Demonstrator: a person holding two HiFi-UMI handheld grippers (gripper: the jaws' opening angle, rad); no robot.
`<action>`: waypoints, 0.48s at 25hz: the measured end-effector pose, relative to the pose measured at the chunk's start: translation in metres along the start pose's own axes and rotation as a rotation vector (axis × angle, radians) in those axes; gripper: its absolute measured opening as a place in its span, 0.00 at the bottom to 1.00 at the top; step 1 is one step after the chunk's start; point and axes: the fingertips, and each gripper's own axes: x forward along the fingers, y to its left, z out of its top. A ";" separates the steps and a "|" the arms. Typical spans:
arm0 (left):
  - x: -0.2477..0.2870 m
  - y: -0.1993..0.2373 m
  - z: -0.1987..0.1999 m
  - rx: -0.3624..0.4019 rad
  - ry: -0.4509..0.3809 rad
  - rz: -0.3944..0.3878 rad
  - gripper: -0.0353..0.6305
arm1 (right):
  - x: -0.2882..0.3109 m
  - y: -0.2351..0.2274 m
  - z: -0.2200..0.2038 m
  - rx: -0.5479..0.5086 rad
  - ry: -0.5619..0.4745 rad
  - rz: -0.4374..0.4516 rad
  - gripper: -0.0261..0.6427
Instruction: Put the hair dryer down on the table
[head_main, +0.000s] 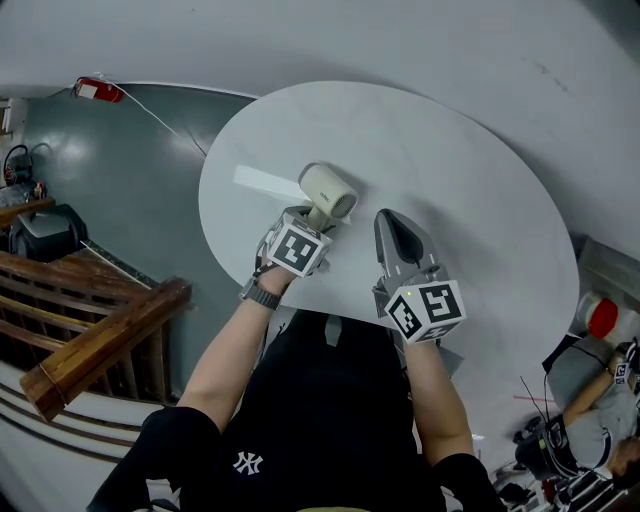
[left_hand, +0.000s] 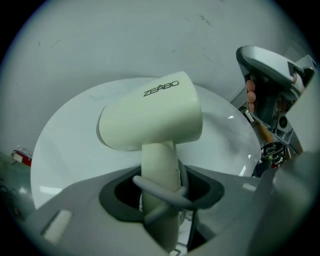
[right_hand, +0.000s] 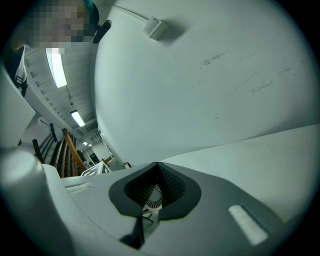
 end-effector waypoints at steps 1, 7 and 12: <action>0.001 0.000 0.000 0.004 0.007 0.007 0.40 | 0.000 -0.001 0.000 0.002 0.002 -0.001 0.07; 0.003 0.001 0.000 0.030 0.017 0.052 0.41 | 0.001 -0.003 0.000 0.011 0.004 -0.003 0.07; 0.009 -0.007 0.005 0.034 0.005 0.031 0.49 | -0.001 -0.009 -0.003 0.020 0.003 -0.007 0.07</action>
